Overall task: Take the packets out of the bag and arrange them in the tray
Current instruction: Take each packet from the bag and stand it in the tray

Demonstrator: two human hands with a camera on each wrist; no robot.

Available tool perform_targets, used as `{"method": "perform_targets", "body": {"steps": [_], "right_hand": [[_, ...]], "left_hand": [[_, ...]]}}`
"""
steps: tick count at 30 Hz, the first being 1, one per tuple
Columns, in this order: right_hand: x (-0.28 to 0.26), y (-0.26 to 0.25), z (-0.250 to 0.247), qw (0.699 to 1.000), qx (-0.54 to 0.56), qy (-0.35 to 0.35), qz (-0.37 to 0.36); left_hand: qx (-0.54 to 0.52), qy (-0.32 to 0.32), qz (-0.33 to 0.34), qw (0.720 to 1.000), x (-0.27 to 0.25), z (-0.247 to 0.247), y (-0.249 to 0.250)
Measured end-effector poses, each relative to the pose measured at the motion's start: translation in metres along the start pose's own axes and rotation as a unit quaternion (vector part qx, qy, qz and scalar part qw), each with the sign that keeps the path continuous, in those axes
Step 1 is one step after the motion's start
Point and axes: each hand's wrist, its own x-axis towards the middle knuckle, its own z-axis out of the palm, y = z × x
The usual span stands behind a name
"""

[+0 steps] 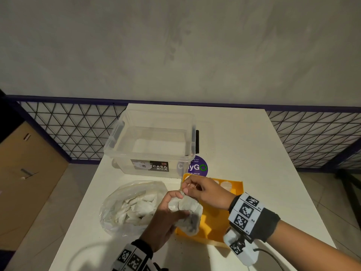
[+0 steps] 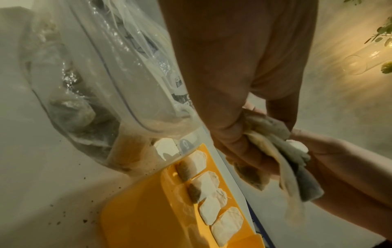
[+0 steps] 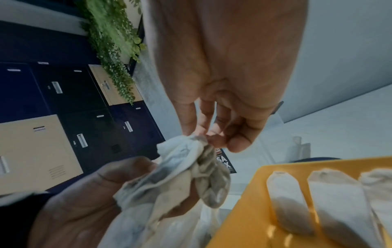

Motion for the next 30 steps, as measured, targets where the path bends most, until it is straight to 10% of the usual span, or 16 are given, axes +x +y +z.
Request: {"method": "perform_targets", "body": {"steps": [30], "right_hand": [[0.023, -0.019, 0.024, 0.988, 0.127, 0.078, 0.022]], "left_hand": [[-0.024, 0.074, 0.003, 0.997, -0.005, -0.018, 0.005]]}}
